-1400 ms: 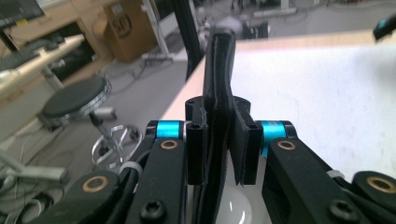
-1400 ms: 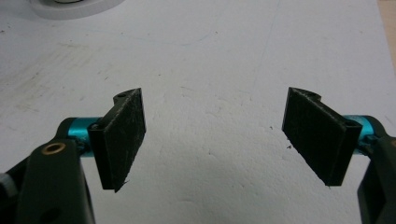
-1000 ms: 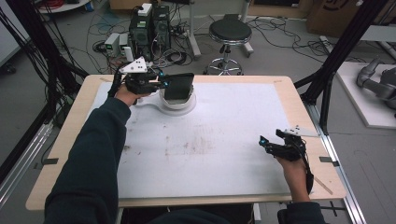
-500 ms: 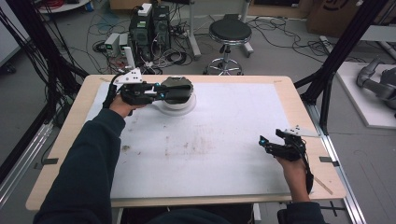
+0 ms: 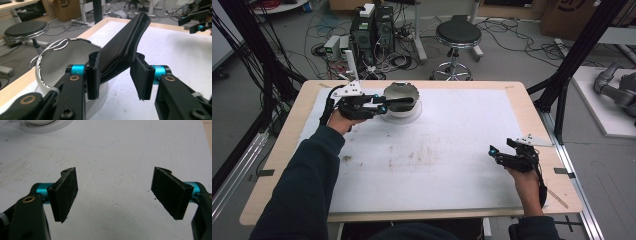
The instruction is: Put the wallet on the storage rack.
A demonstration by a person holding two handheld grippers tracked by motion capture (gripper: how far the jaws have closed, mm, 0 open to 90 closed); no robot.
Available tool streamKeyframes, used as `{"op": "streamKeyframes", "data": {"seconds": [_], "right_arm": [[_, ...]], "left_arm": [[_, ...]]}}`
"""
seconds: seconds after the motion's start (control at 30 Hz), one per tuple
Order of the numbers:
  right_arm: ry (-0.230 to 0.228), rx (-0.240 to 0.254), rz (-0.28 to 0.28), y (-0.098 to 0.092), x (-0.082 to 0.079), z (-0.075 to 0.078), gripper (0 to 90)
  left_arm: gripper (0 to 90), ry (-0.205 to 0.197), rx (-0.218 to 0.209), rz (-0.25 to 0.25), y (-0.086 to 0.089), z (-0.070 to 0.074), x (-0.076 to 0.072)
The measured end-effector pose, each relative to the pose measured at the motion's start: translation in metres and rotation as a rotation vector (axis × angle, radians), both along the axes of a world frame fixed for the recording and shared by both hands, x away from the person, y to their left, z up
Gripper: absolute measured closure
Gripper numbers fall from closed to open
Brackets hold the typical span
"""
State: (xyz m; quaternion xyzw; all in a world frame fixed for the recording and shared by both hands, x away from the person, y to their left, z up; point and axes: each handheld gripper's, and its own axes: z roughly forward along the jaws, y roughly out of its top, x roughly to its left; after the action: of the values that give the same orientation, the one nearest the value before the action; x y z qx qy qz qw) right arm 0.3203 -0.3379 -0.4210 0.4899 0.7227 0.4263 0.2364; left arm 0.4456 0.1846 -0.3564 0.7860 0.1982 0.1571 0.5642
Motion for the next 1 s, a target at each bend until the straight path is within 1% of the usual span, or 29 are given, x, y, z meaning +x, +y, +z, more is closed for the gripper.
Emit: {"op": "streamKeyframes", "data": {"seconds": [0.07,0.1,0.17,0.2,0.3,0.4,0.6,0.63,0.7,0.83,1.0], "right_arm": [[-0.002,-0.001,0.004,0.001,0.0,0.0,21.7],[-0.003,-0.001,0.004,0.001,0.0,0.001,21.7],[-0.004,-0.002,0.004,0.001,0.0,0.0,21.7],[-0.004,-0.001,0.004,0.001,0.0,0.0,21.7],[-0.005,-0.001,0.002,0.0,0.0,0.0,21.6],[-0.004,-0.002,0.003,0.0,0.001,0.0,21.7],[-0.005,-0.001,0.005,0.002,0.001,0.0,21.7],[-0.003,-0.002,0.006,0.002,0.001,0.0,21.7],[-0.001,-0.001,0.005,0.002,0.001,0.0,21.7],[-0.003,-0.003,0.006,0.003,0.001,0.0,21.7],[-0.001,-0.004,0.008,0.003,0.002,0.0,21.7]], "left_arm": [[57.2,0.023,0.018,0.025,-0.001,0.0,0.0],[59.3,0.042,0.051,0.04,-0.001,-0.002,0.001],[60.6,0.071,0.081,0.048,-0.001,-0.006,0.002],[60.6,0.072,0.08,0.061,0.001,-0.008,0.002],[60.5,0.074,0.044,0.078,0.002,-0.013,0.0],[59.5,0.083,0.044,0.082,0.004,-0.016,-0.002],[56.8,0.101,0.025,0.114,0.01,-0.019,-0.006],[56.0,0.11,0.02,0.116,0.011,-0.02,-0.007],[55.5,0.117,0.023,0.126,0.012,-0.022,-0.008],[53.7,0.132,0.021,0.128,0.012,-0.028,-0.012],[52.9,0.147,0.022,0.101,0.007,-0.033,-0.016]]}}
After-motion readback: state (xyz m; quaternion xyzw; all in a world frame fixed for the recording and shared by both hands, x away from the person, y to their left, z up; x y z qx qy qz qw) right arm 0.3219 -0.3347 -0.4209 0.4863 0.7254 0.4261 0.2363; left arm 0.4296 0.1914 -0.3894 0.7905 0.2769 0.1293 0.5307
